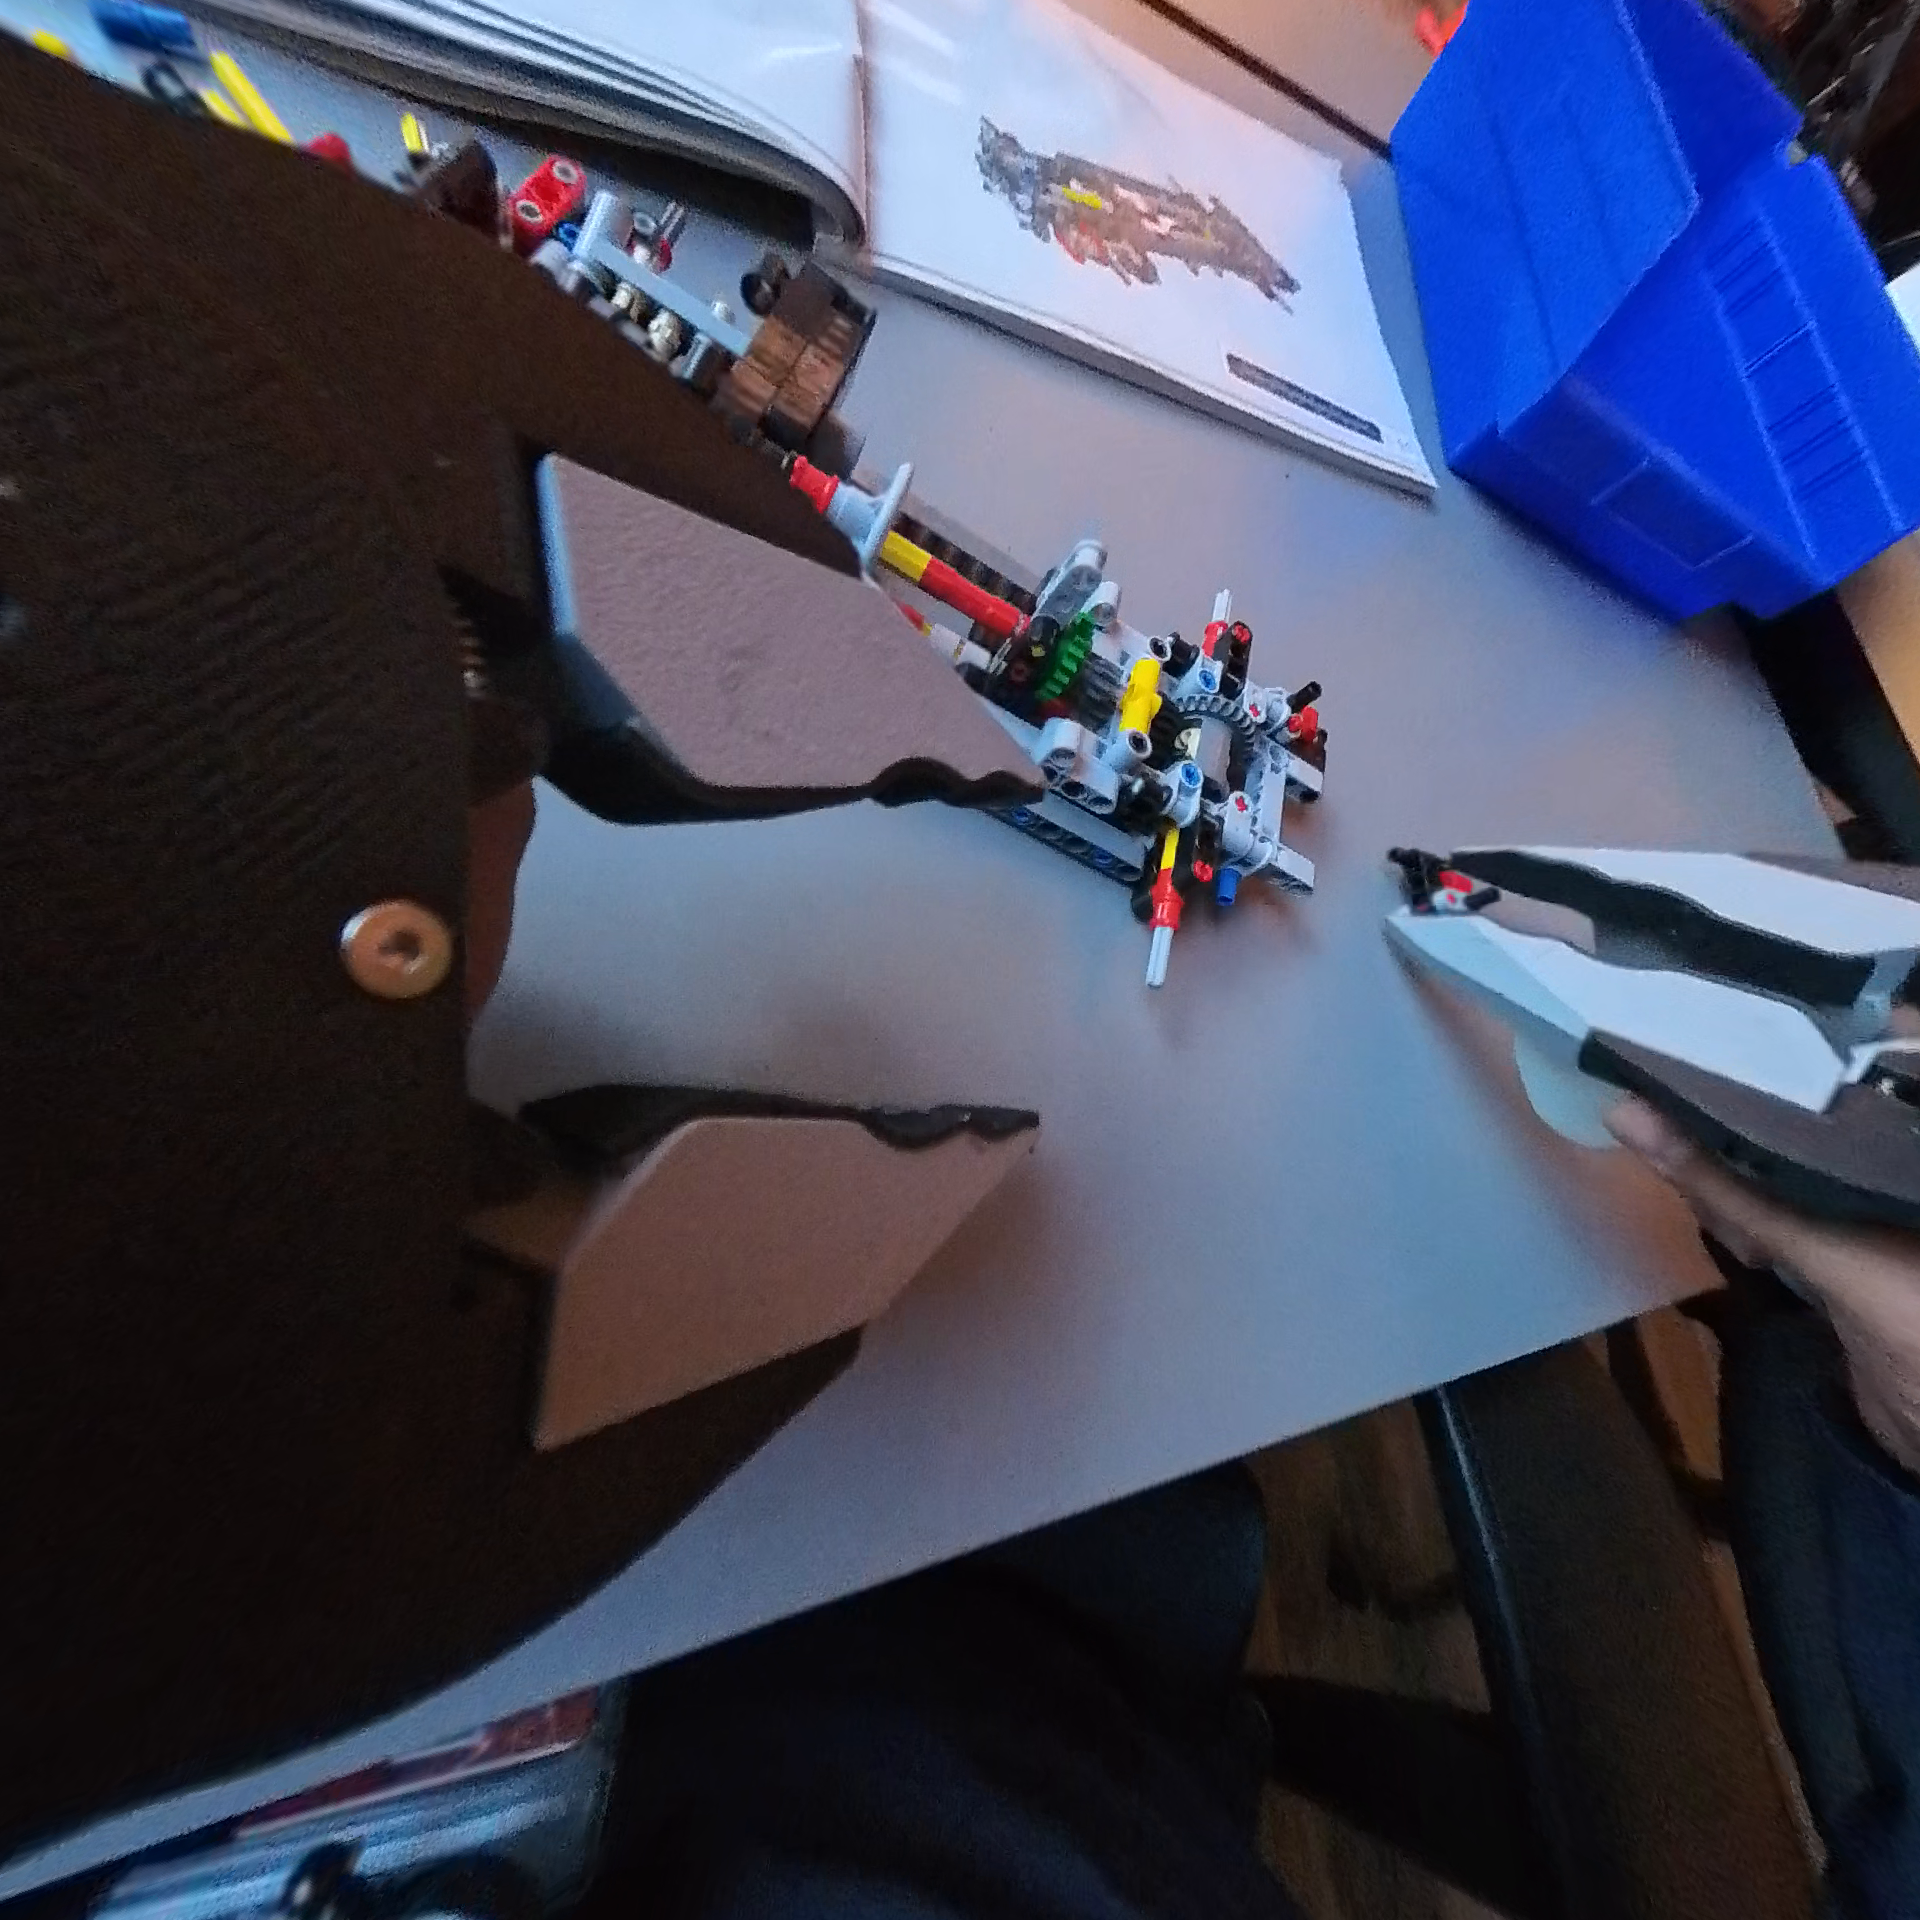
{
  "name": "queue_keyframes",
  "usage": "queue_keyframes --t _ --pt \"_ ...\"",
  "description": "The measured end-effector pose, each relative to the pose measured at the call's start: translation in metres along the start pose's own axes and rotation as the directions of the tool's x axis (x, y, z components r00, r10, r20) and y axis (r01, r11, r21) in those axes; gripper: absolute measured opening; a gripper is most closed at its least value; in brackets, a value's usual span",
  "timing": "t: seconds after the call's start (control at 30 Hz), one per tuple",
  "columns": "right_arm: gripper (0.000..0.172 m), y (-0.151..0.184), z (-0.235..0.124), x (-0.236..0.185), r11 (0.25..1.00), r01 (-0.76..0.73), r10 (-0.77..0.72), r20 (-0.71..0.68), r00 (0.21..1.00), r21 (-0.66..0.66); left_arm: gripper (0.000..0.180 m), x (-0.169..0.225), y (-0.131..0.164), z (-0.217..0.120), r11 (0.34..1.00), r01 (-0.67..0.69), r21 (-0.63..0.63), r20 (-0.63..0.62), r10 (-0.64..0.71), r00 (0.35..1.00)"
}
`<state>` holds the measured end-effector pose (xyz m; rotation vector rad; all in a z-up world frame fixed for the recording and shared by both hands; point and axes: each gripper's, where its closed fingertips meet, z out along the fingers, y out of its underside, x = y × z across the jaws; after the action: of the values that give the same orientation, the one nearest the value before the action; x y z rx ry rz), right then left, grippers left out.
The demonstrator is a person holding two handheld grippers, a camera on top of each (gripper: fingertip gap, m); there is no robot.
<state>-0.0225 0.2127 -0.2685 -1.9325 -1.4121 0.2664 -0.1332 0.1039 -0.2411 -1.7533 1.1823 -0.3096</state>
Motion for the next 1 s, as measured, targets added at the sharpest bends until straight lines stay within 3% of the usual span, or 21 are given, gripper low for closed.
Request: queue_keyframes --t 0.23,0.43,0.57,0.73,0.87,1.0 --pt "0.034 0.012 -0.013 -0.016 0.999 0.010 -0.008 0.055 0.998 -0.030 0.055 -0.009 -0.001 -0.002 0.992 0.123 0.025 -0.035 -0.122 0.992" --pt "0.035 0.008 -0.028 0.007 0.999 0.039 -0.039 0.012 0.999 0.010 0.055 -0.013 -0.002 -0.004 0.984 0.173 0.040 -0.042 -0.172 0.984" --pt "0.027 0.008 -0.027 -0.002 0.958 0.266 -0.276 0.091 0.957 0.111 0.057 -0.010 0.003 -0.005 0.976 0.219 0.006 -0.093 -0.218 0.971" --pt "0.024 -0.005 -0.026 0.007 0.921 0.337 -0.363 0.116 0.925 0.196 0.058 -0.032 -0.002 -0.011 0.990 0.122 -0.063 -0.005 -0.123 0.992" --pt "0.027 -0.006 -0.021 0.009 0.915 0.350 -0.386 0.182 0.904 0.200 0.059 -0.048 -0.033 -0.011 0.993 0.079 -0.086 -0.038 -0.082 0.996" --pt "0.028 -0.001 -0.016 0.010 0.921 0.332 -0.376 0.238 0.895 0.204 0.062 -0.064 -0.044 0.016 0.983 0.014 -0.182 -0.103 -0.033 0.994"
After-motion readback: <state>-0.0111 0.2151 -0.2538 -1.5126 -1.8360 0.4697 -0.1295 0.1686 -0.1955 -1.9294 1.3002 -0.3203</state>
